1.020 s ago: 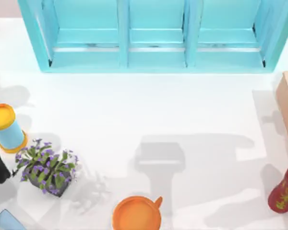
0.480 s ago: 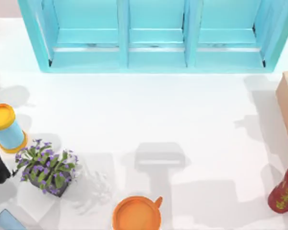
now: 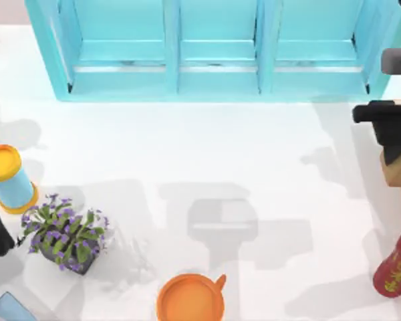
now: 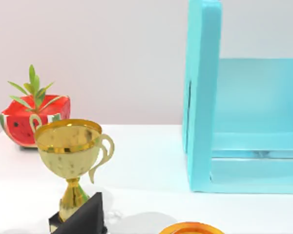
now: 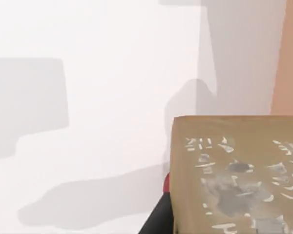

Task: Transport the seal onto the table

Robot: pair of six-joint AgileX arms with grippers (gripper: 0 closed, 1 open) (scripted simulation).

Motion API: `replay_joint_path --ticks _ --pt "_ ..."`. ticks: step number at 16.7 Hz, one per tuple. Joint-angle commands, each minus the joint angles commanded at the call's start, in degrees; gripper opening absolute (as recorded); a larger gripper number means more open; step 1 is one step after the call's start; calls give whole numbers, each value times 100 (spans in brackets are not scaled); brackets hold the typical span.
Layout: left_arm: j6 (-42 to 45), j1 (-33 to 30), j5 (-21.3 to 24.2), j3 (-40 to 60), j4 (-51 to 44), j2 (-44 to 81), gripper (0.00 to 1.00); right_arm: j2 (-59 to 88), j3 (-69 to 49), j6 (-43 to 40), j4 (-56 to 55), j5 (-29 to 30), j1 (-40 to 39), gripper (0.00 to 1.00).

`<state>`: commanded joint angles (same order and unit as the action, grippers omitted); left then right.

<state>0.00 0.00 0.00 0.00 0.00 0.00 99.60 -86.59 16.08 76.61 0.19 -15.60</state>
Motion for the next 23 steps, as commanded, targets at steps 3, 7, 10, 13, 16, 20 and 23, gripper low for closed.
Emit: replay_joint_path --ticks 3,7,10,13,16,20,23 --pt "0 0 0 0 0 0 100 1062 -374 478 -534 -4 -455 0" --pt "0 0 0 0 0 0 100 1889 -728 958 -1109 -1 -893 0" --pt "0 0 0 0 0 0 100 1947 -758 1000 -1161 0 -931 0" --pt "0 0 0 0 0 0 100 1945 -718 1004 -1170 -10 -906 0" --pt "0 0 0 0 0 0 100 2048 -486 1002 -1531 -4 -926 0" --pt "0 0 0 0 0 0 100 2221 -137 1014 -2058 2 -942 0" --pt "0 0 0 0 0 0 100 2224 -129 1015 -2067 3 -942 0"
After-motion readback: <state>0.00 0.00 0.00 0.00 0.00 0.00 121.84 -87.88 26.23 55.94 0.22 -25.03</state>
